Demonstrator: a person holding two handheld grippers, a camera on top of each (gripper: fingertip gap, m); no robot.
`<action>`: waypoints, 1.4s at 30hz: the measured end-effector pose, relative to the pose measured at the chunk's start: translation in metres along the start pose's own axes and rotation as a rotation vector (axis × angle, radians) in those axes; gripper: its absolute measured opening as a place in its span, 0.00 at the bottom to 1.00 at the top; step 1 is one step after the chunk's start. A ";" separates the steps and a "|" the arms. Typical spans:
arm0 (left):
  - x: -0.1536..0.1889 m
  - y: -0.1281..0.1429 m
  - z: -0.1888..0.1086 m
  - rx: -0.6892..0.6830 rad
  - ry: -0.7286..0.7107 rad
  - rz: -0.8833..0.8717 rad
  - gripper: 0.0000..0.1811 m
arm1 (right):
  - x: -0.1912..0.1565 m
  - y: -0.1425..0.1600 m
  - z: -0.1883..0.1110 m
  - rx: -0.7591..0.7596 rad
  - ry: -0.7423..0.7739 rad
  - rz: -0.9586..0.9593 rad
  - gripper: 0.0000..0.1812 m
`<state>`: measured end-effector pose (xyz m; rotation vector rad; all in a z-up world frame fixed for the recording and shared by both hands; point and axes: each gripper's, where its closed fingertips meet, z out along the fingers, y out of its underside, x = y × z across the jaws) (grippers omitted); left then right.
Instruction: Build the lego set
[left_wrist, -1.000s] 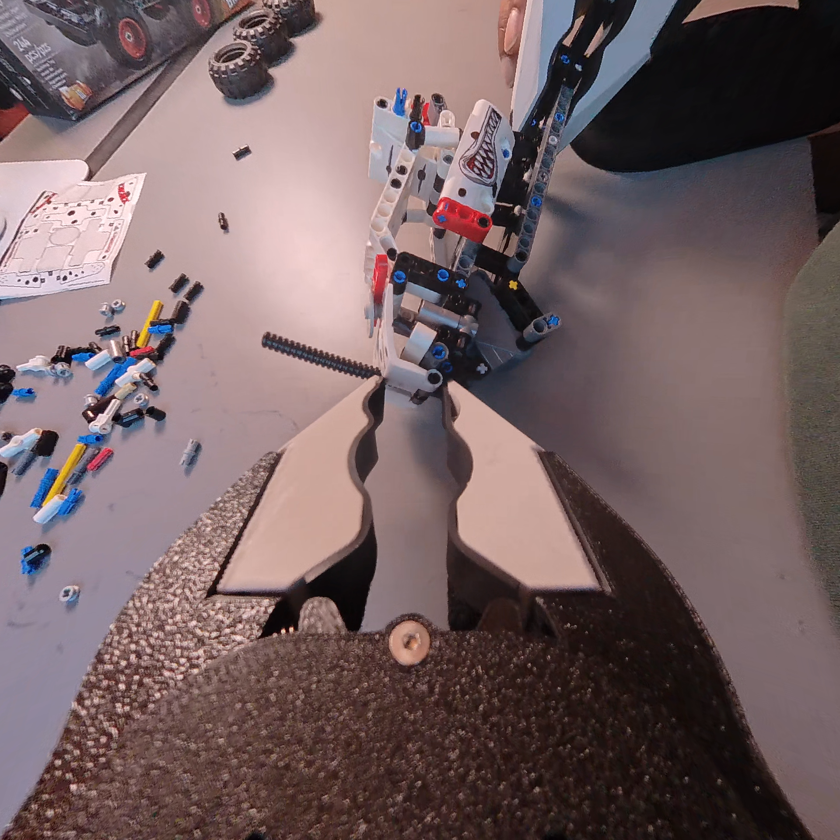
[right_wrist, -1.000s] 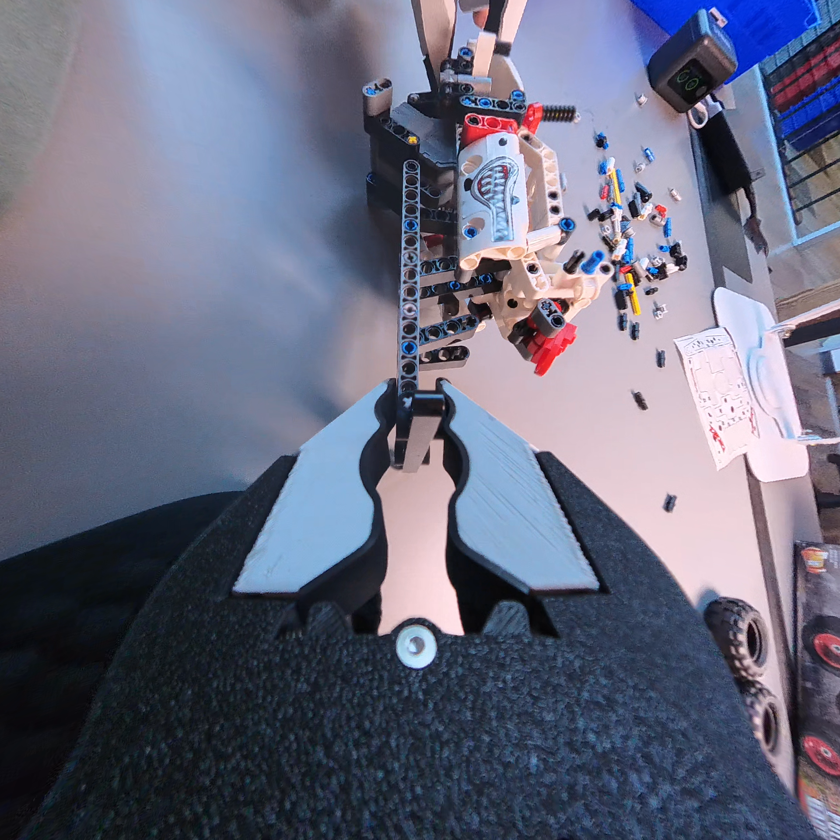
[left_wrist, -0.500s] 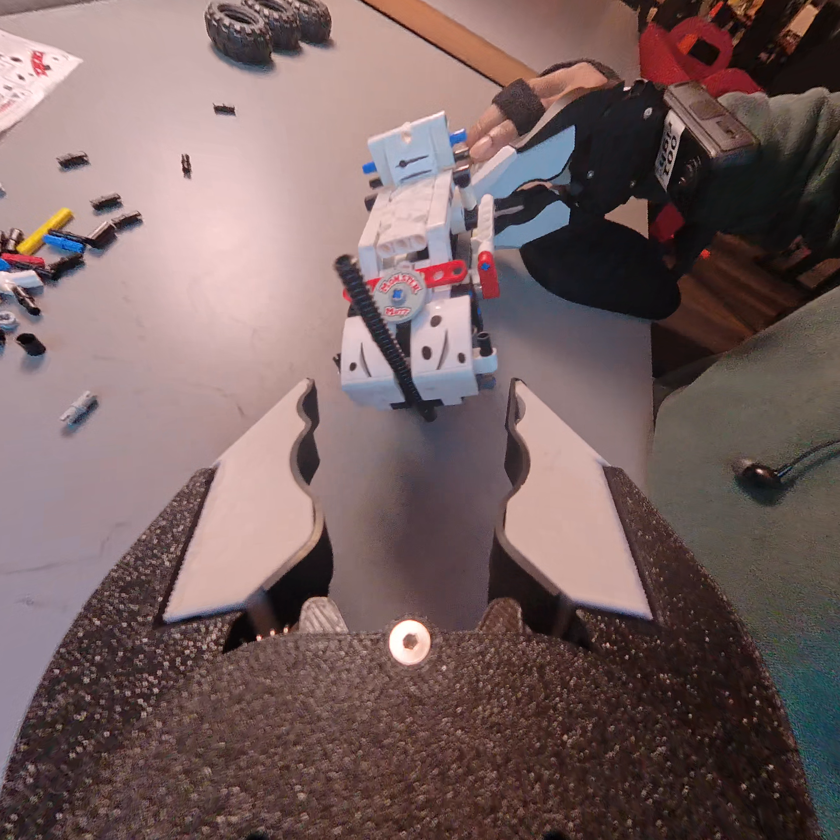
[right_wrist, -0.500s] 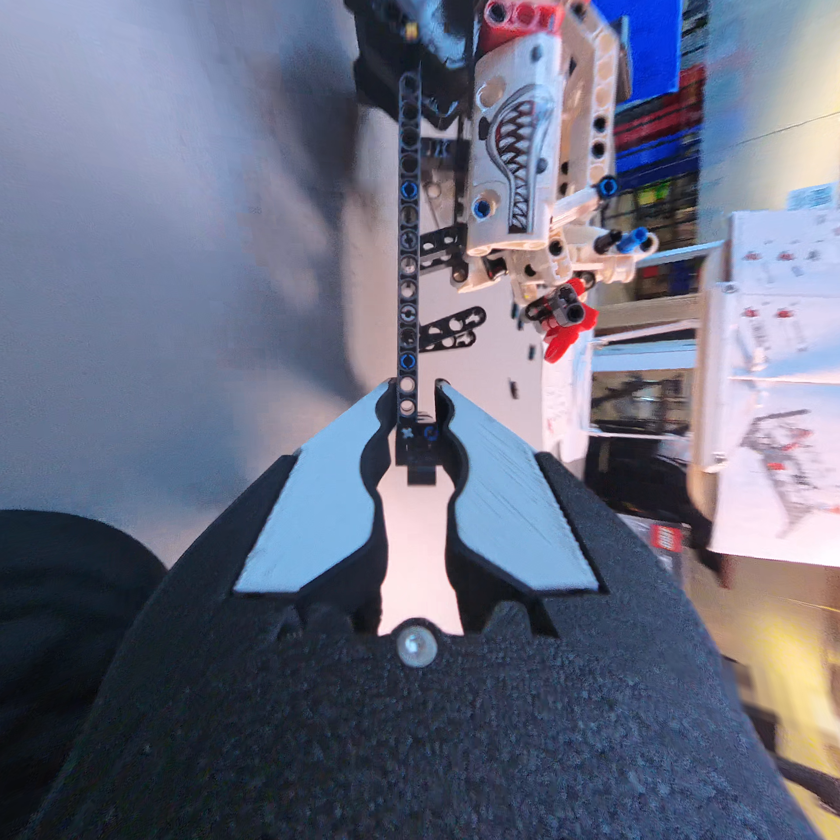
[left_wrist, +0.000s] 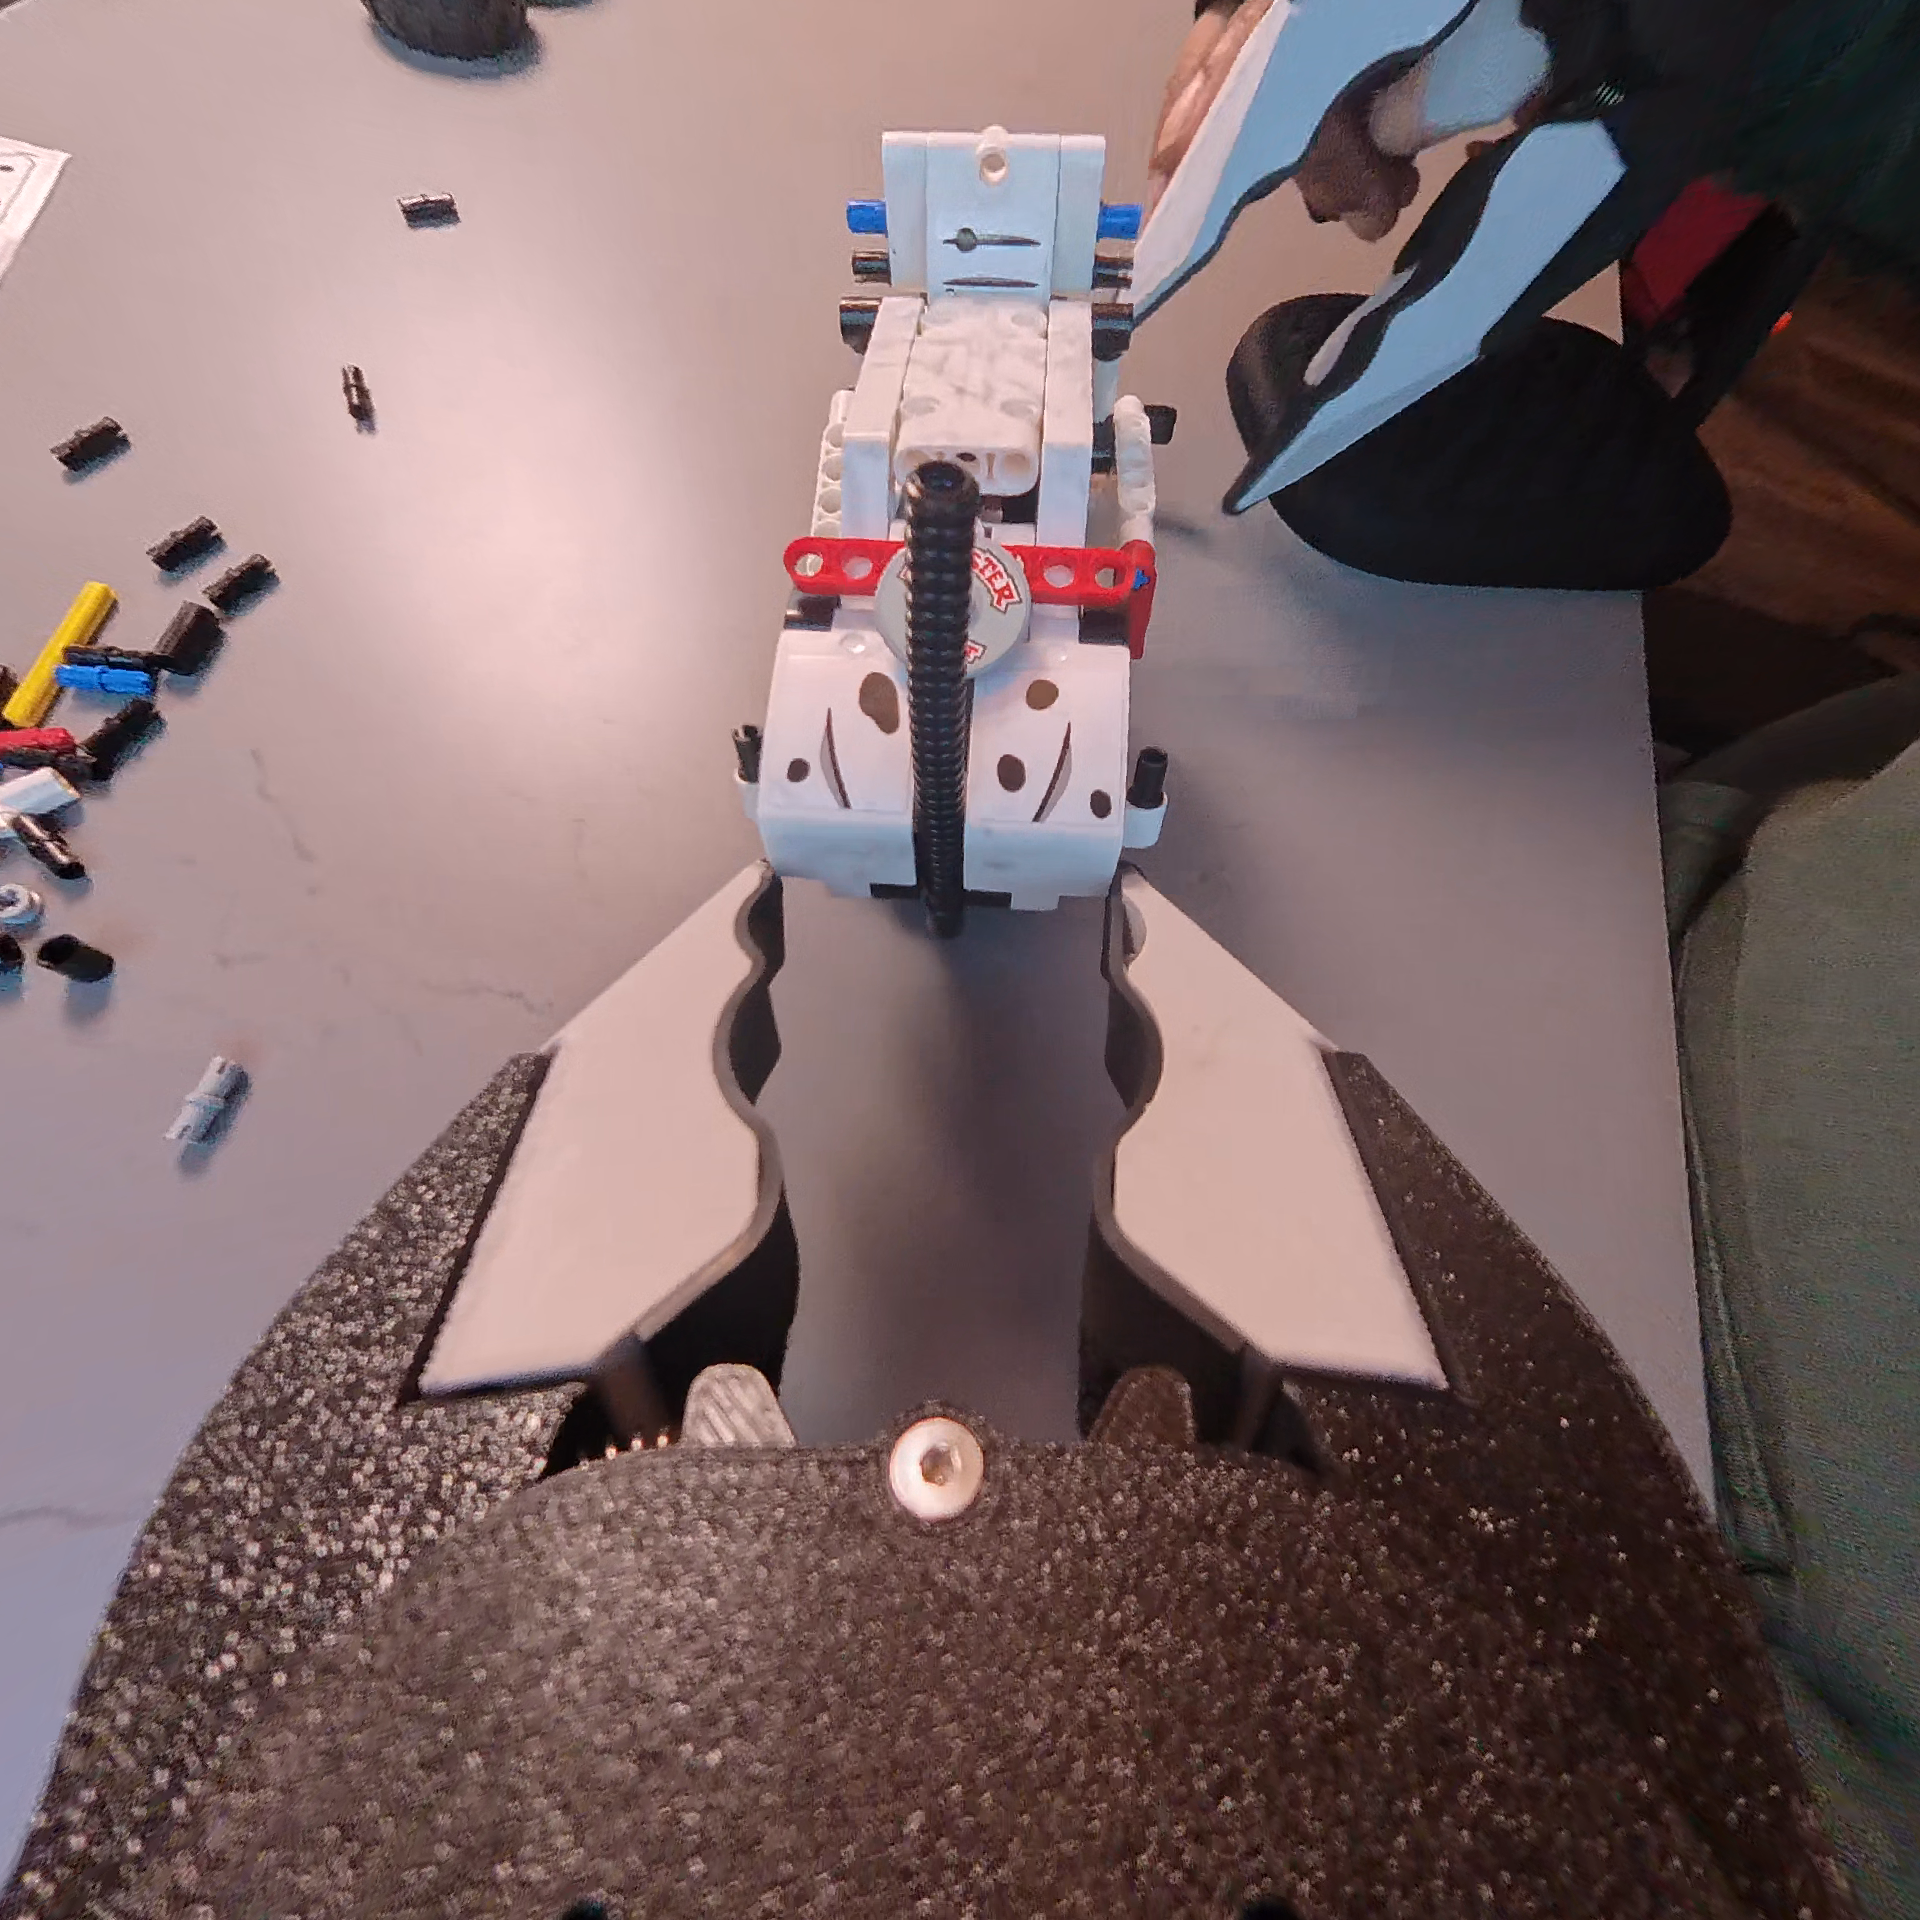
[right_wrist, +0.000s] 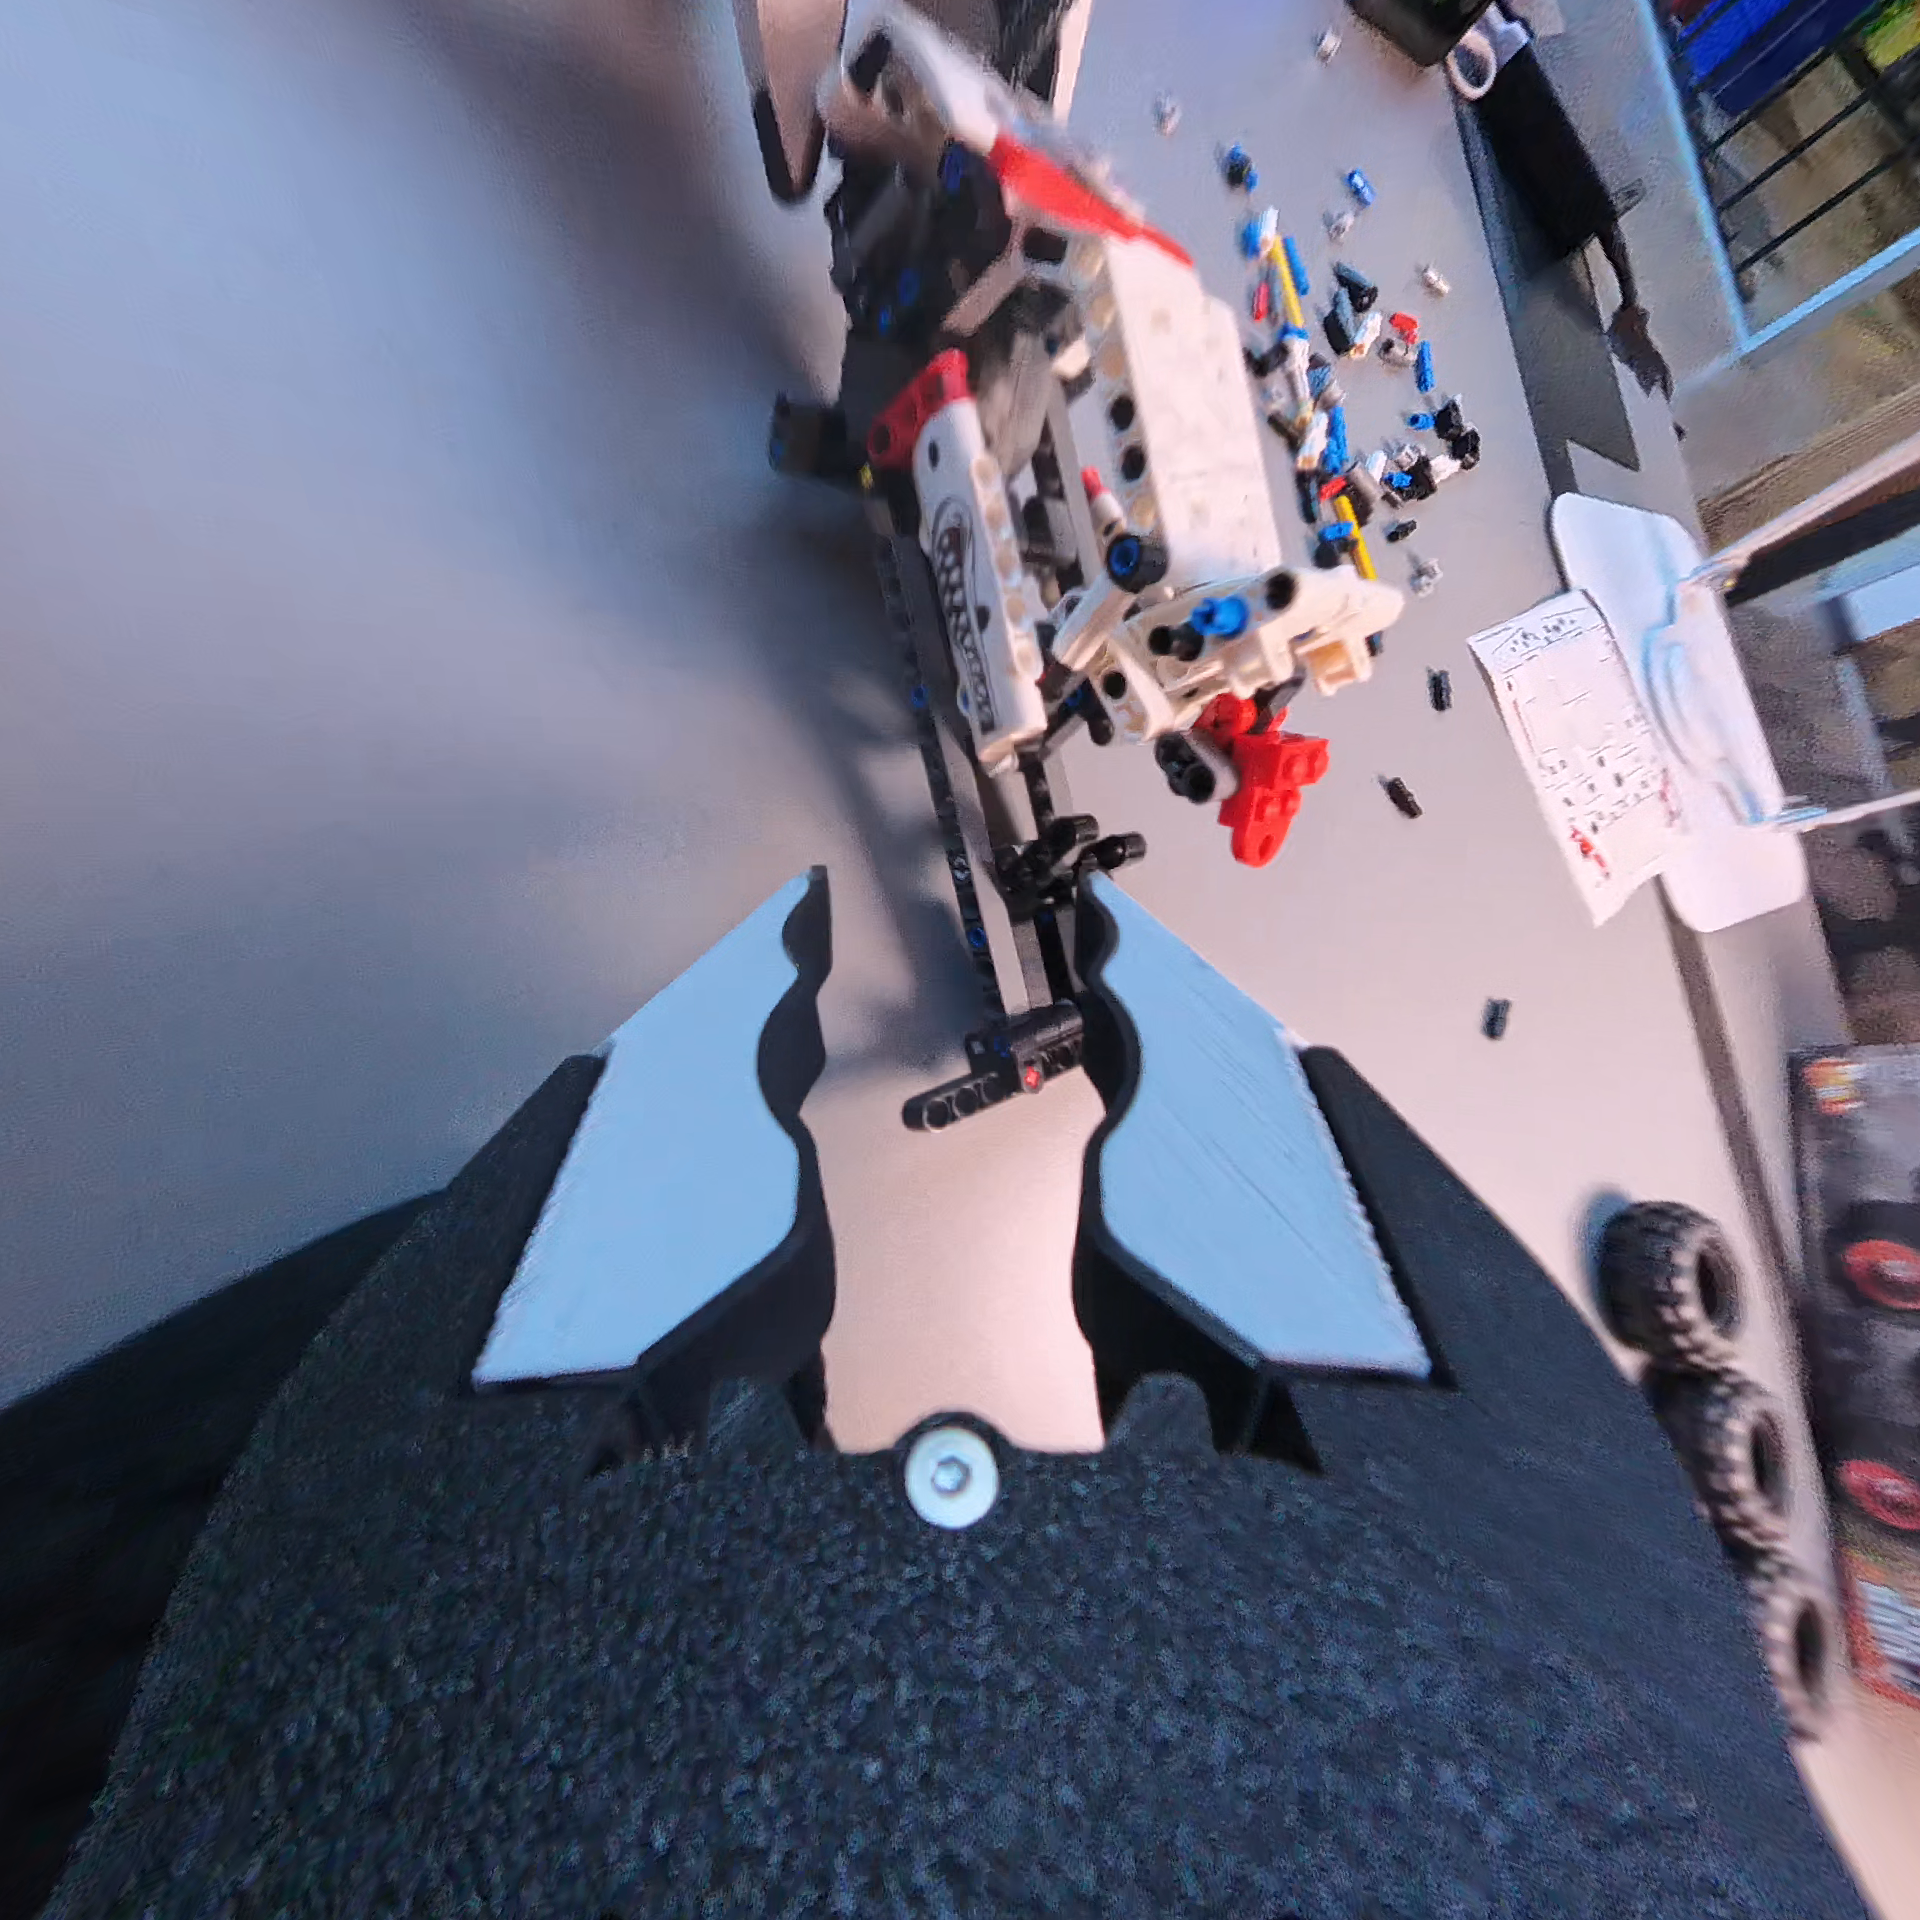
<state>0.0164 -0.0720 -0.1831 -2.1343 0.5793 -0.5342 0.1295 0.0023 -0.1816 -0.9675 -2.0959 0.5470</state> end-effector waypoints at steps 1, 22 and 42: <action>-0.005 0.000 0.000 -0.004 -0.007 0.015 0.31 | 0.002 -0.005 -0.005 0.029 -0.003 0.048 0.26; -0.051 -0.025 0.004 0.054 0.061 -0.209 0.39 | 0.111 -0.033 -0.006 0.213 -0.122 0.673 0.21; -0.047 -0.026 0.021 0.058 0.221 0.163 0.36 | 0.048 -0.036 0.054 -0.041 -1.297 1.011 0.34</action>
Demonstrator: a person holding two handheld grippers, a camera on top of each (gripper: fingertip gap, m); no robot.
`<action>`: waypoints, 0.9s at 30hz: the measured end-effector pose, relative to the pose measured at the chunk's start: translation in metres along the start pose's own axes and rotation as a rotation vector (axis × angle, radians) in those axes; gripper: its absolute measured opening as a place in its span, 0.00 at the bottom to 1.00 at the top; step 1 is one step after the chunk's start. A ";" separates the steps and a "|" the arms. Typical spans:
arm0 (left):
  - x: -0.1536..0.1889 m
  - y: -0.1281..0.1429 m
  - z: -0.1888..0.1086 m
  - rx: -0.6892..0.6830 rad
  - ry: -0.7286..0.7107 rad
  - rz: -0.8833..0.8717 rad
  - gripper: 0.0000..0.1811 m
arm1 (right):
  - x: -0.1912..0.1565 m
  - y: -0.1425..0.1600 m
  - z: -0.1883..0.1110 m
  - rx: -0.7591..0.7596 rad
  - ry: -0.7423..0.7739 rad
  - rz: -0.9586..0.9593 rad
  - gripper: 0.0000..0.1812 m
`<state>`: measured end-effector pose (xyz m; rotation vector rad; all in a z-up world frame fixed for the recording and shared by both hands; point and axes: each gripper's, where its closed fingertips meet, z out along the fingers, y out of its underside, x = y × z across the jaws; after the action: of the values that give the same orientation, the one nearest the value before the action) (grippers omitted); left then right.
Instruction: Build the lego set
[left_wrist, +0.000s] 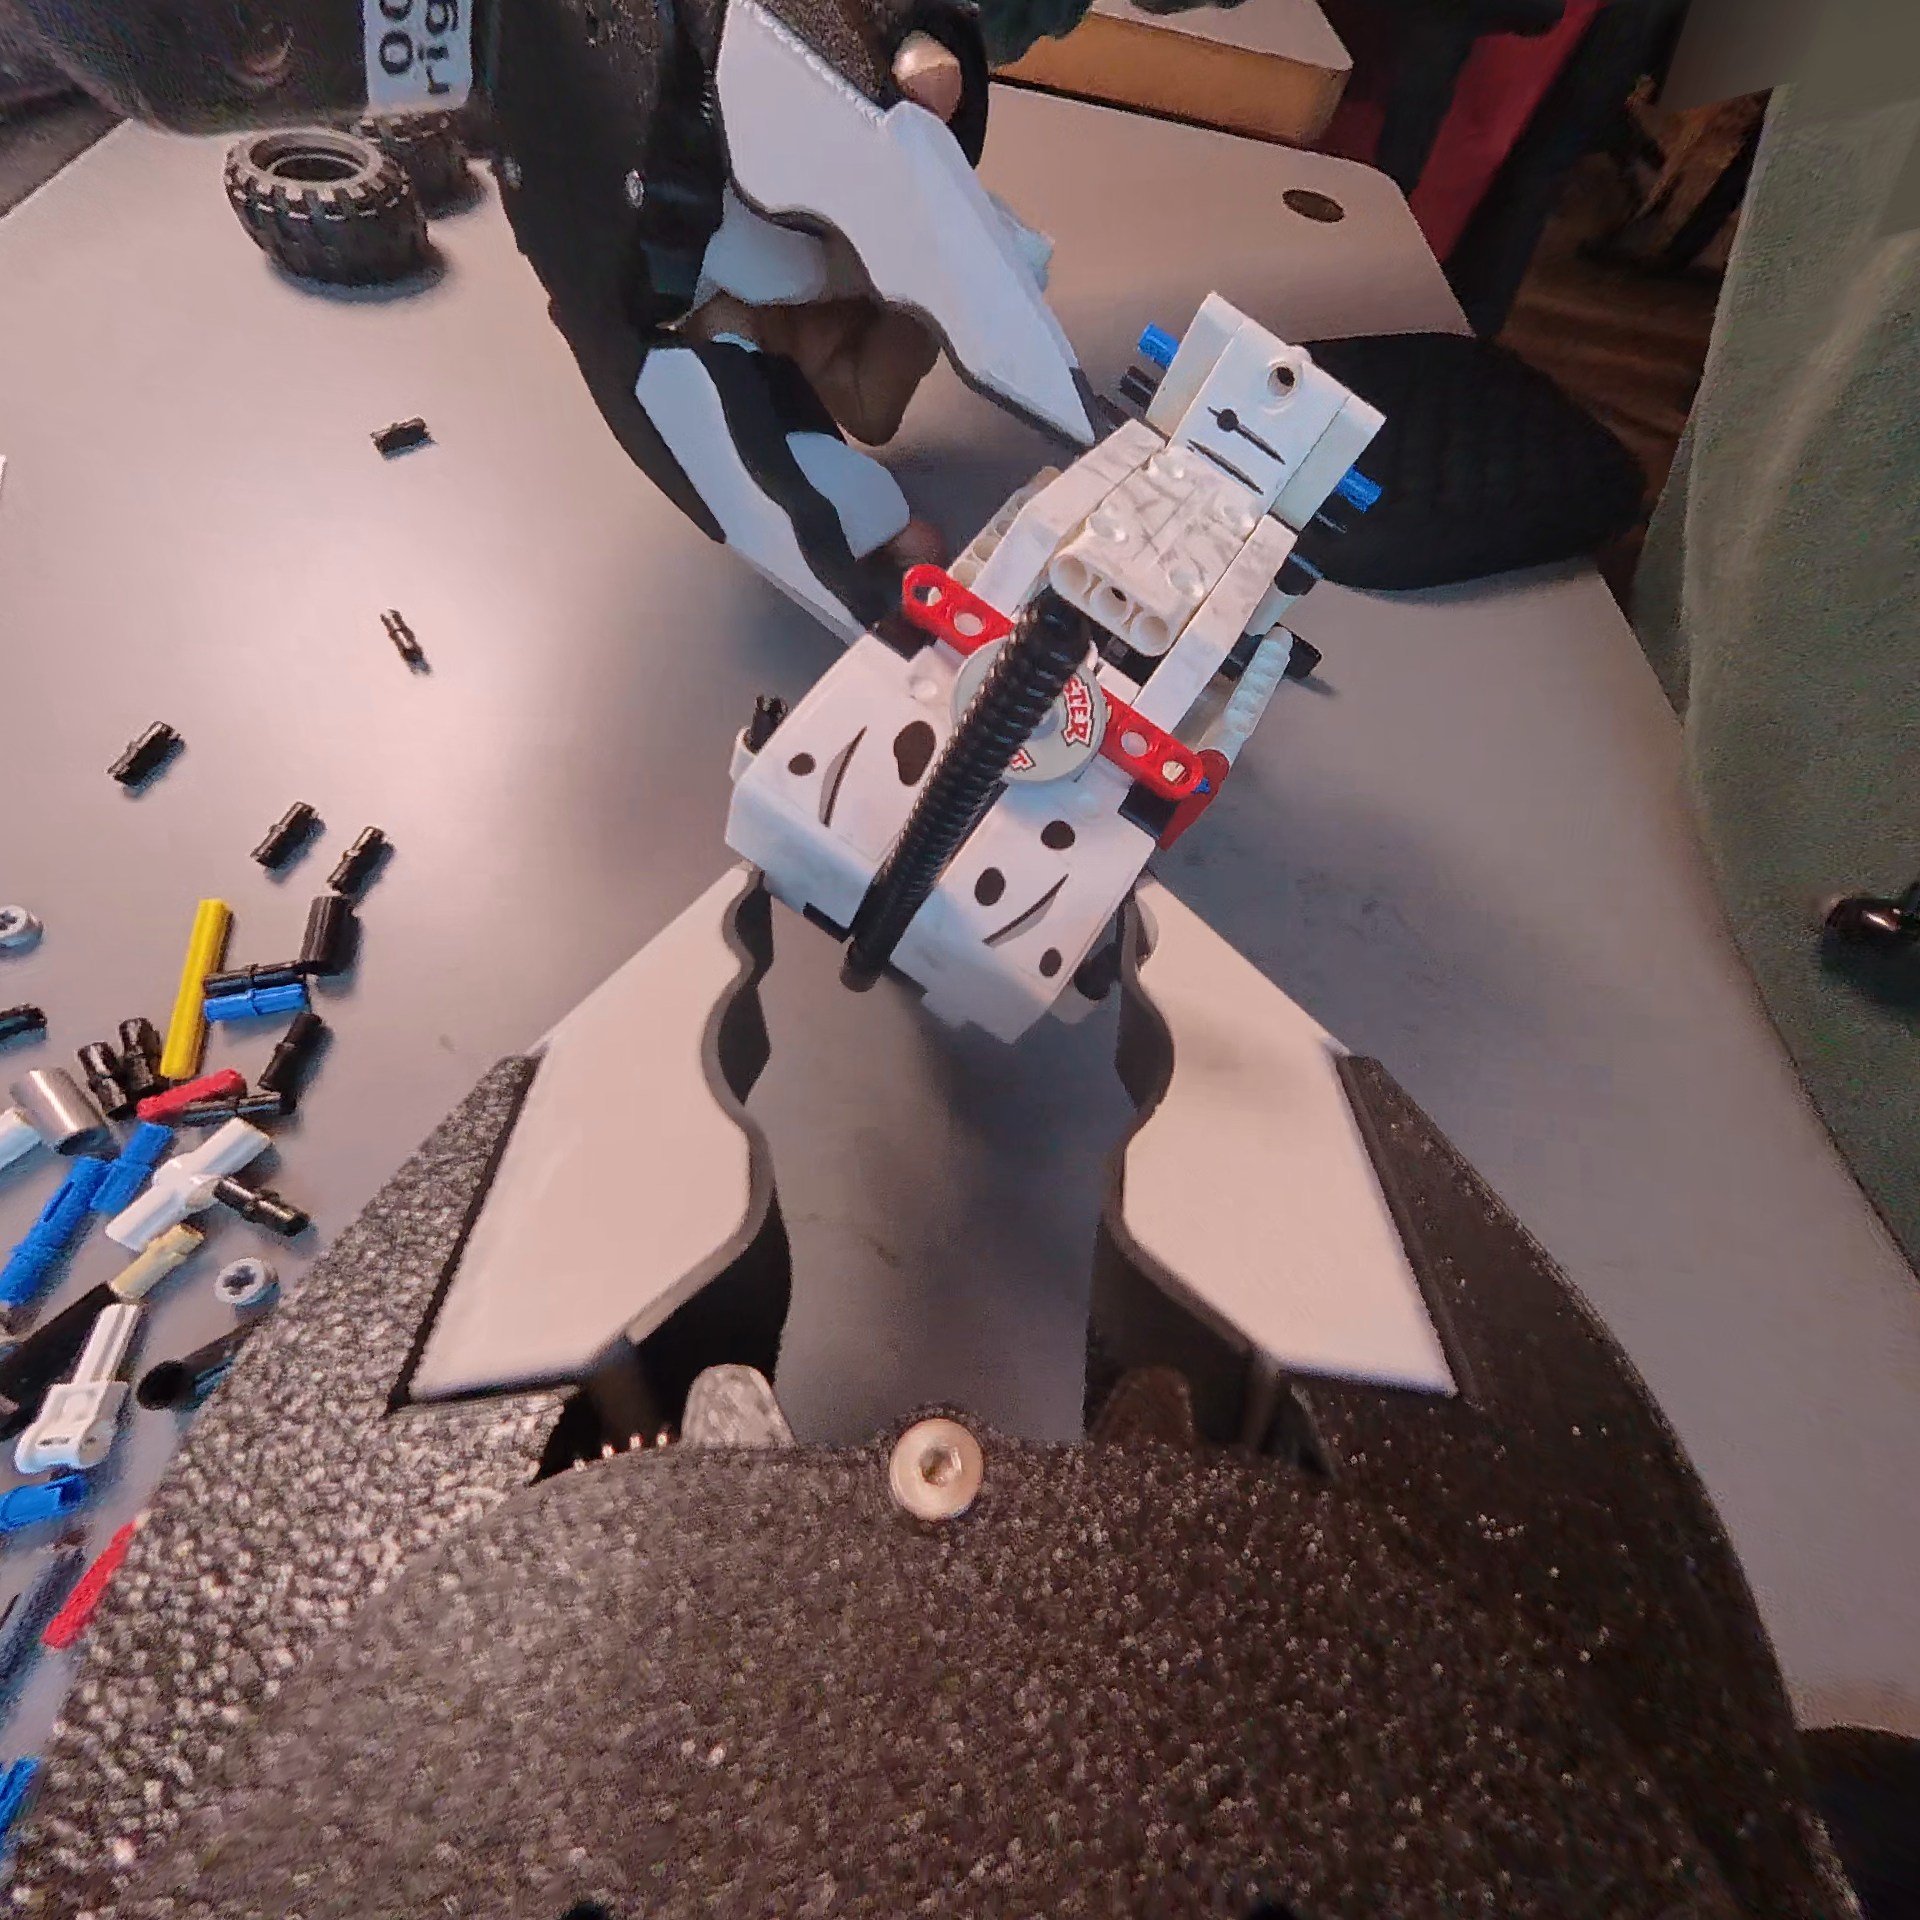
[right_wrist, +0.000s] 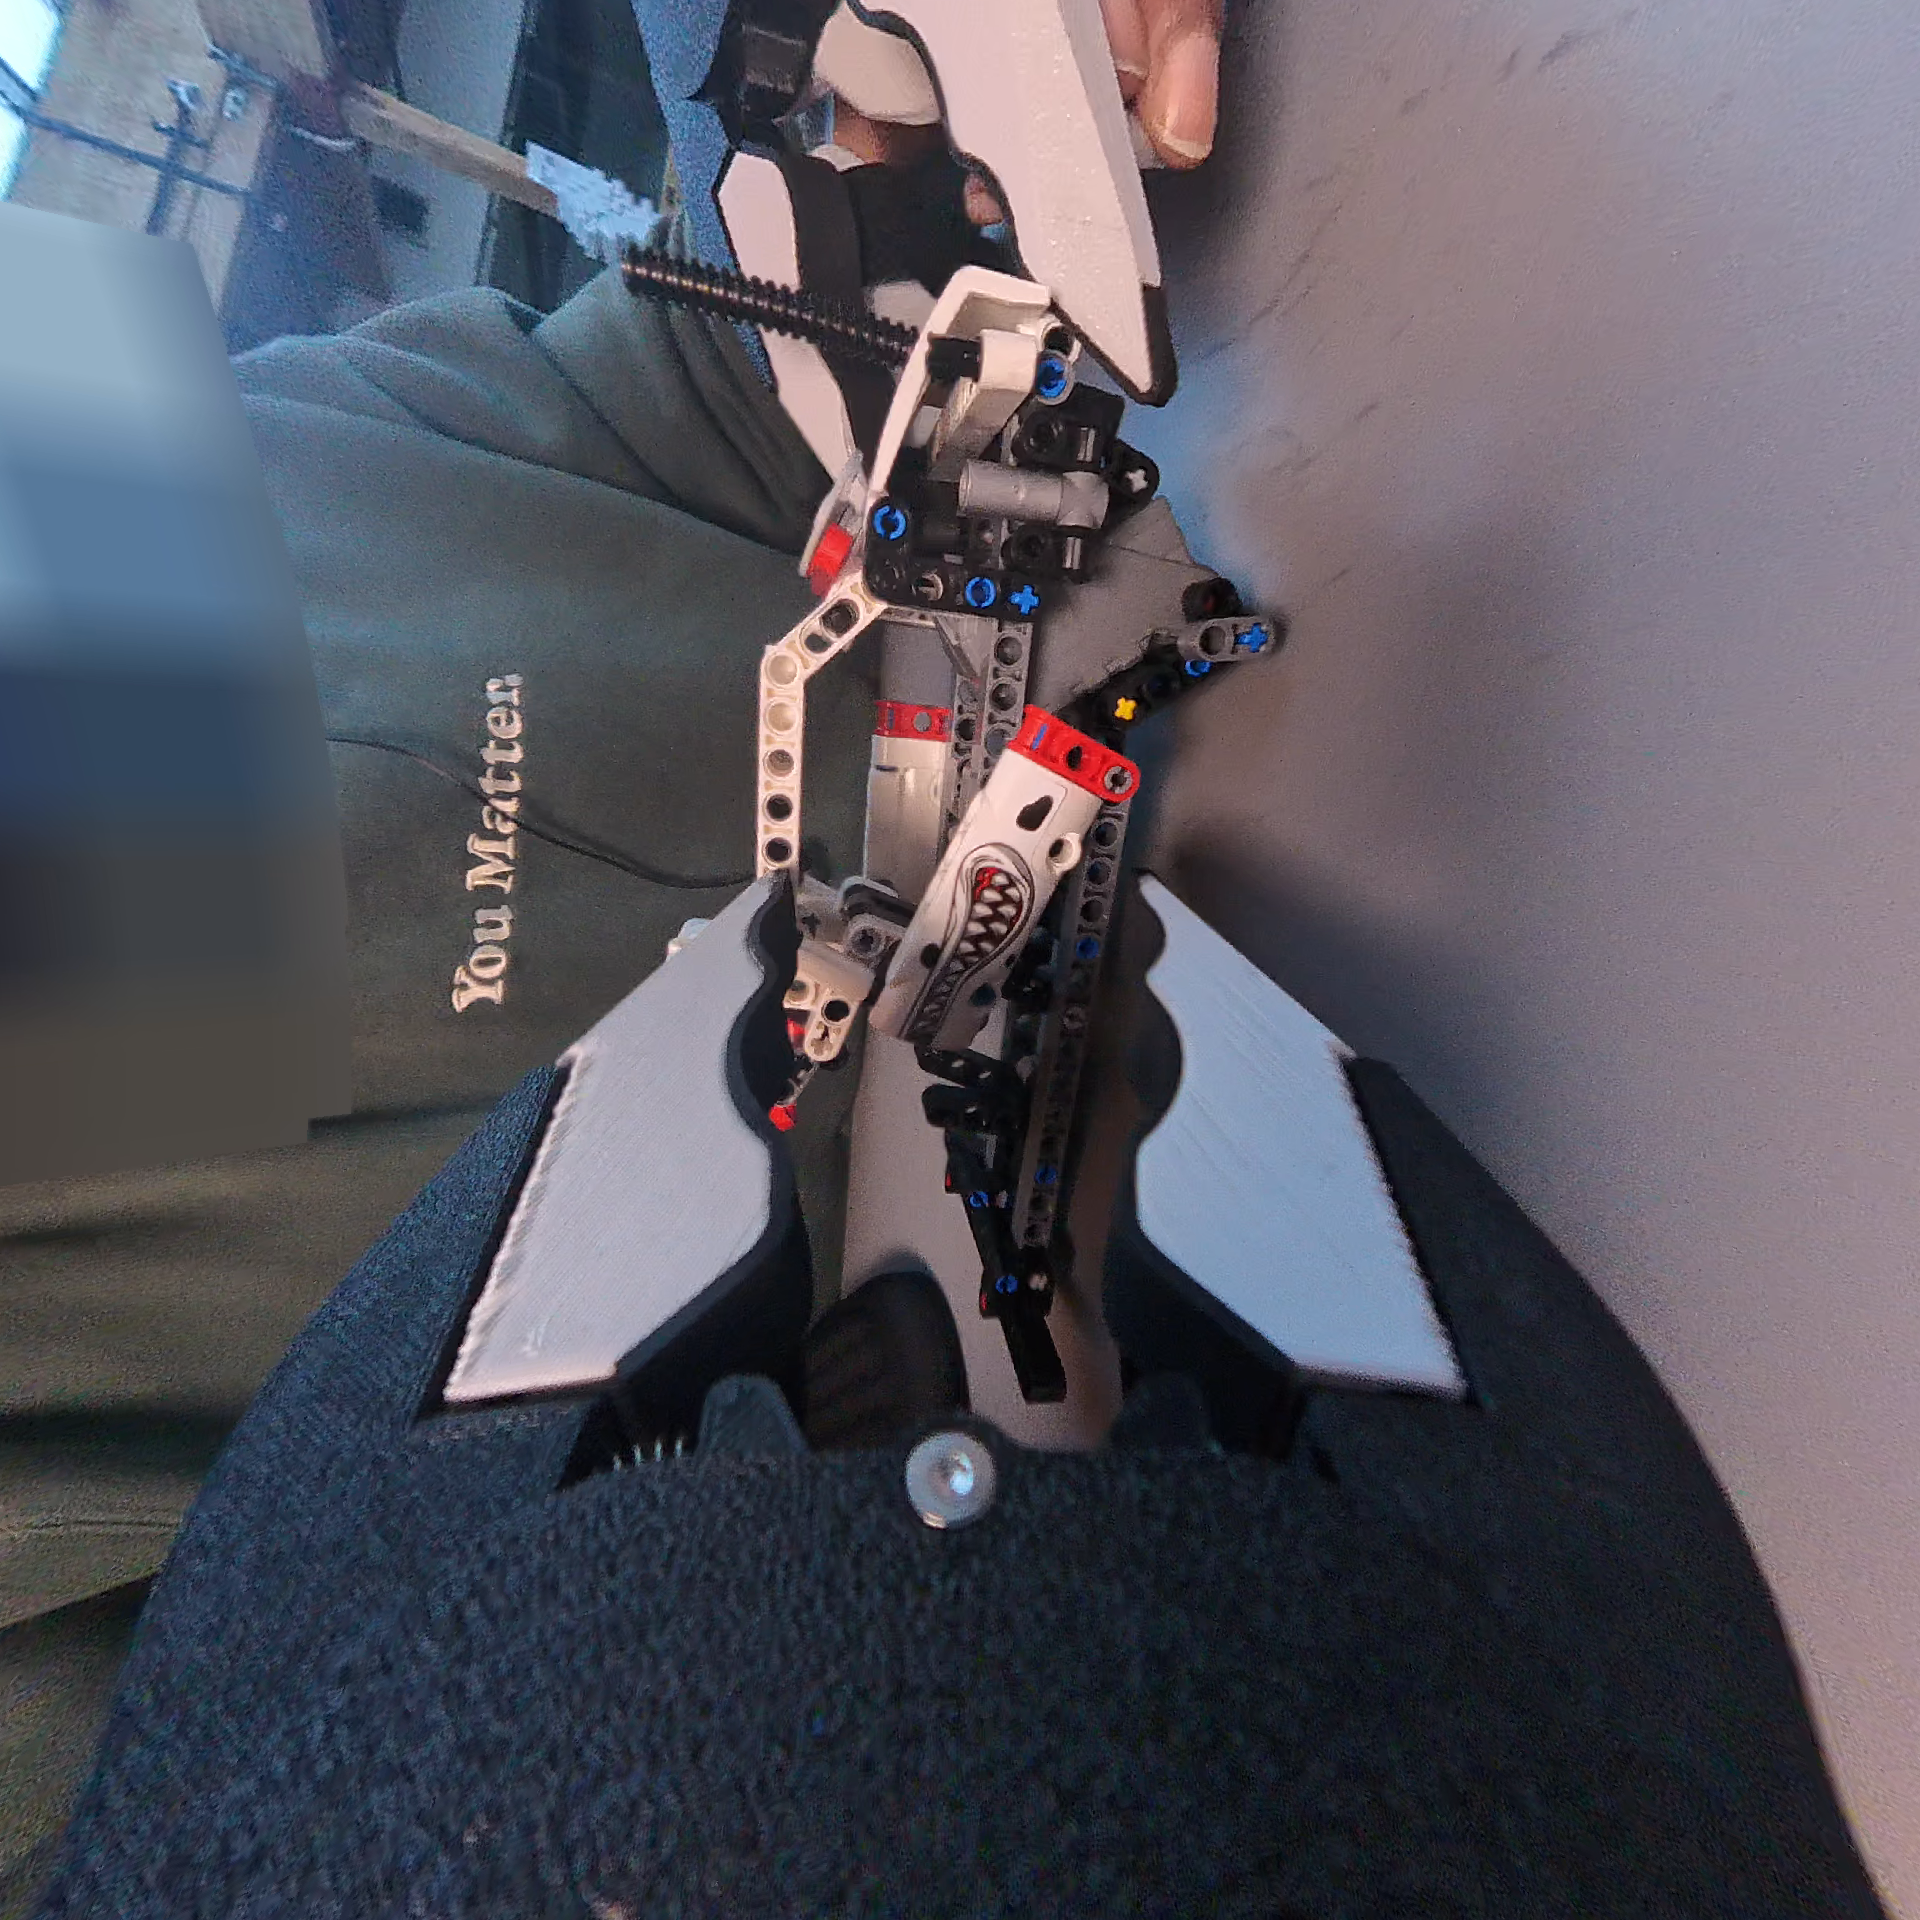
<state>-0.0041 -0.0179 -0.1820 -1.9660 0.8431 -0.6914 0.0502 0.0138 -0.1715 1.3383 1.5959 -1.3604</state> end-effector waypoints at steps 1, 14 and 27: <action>0.002 0.000 0.000 0.003 -0.003 0.009 0.36 | -0.004 0.001 0.003 -0.005 -0.034 0.005 0.33; 0.005 0.001 0.000 -0.013 0.015 -0.043 0.36 | -0.006 -0.018 -0.003 0.056 -0.083 -0.145 0.16; 0.007 0.001 0.000 -0.008 -0.001 -0.017 0.36 | -0.003 -0.014 0.001 -0.001 -0.042 -0.138 0.12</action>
<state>0.0004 -0.0239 -0.1820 -1.9830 0.8303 -0.6975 0.0377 0.0125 -0.1649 1.2098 1.6858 -1.4594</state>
